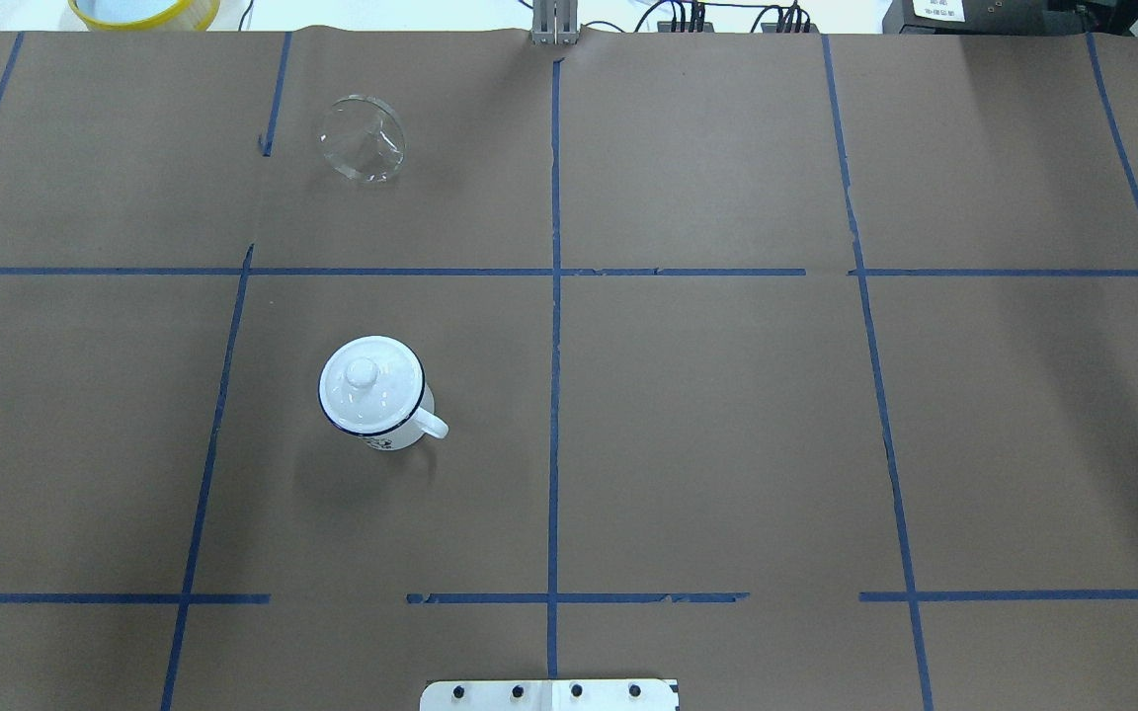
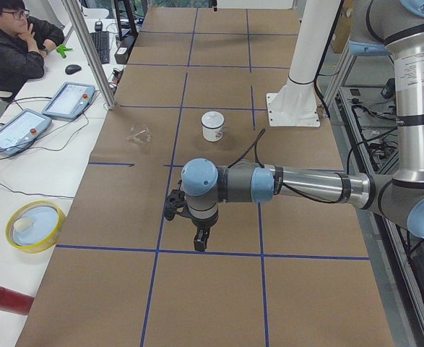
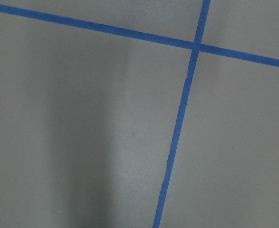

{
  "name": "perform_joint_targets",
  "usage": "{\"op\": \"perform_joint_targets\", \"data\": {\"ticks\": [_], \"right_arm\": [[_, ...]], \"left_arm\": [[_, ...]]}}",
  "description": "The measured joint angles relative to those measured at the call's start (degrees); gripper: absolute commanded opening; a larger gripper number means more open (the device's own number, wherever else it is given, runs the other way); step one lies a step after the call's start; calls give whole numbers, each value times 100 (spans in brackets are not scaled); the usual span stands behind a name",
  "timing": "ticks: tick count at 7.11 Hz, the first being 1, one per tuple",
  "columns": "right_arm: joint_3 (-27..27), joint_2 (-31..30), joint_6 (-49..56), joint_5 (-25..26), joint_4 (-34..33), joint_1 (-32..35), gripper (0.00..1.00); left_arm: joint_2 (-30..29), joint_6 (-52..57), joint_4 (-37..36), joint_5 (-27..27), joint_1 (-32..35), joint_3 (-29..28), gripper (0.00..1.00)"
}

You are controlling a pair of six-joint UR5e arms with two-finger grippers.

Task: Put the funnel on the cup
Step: 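Move the left gripper toward the white lid on the enamel mug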

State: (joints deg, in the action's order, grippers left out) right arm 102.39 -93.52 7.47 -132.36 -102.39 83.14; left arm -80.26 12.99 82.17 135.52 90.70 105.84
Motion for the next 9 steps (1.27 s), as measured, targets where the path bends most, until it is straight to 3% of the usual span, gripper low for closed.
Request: {"op": "perform_joint_targets", "data": {"ticks": [6,9], "right_arm": [[0,0,0,0,0,0,100],[0,0,-4,0,0,0,100]], "left_arm": [[-190,-17,-10,-64,-3,13,100],[-992,-59,-7,-63,18,-10,100]]}}
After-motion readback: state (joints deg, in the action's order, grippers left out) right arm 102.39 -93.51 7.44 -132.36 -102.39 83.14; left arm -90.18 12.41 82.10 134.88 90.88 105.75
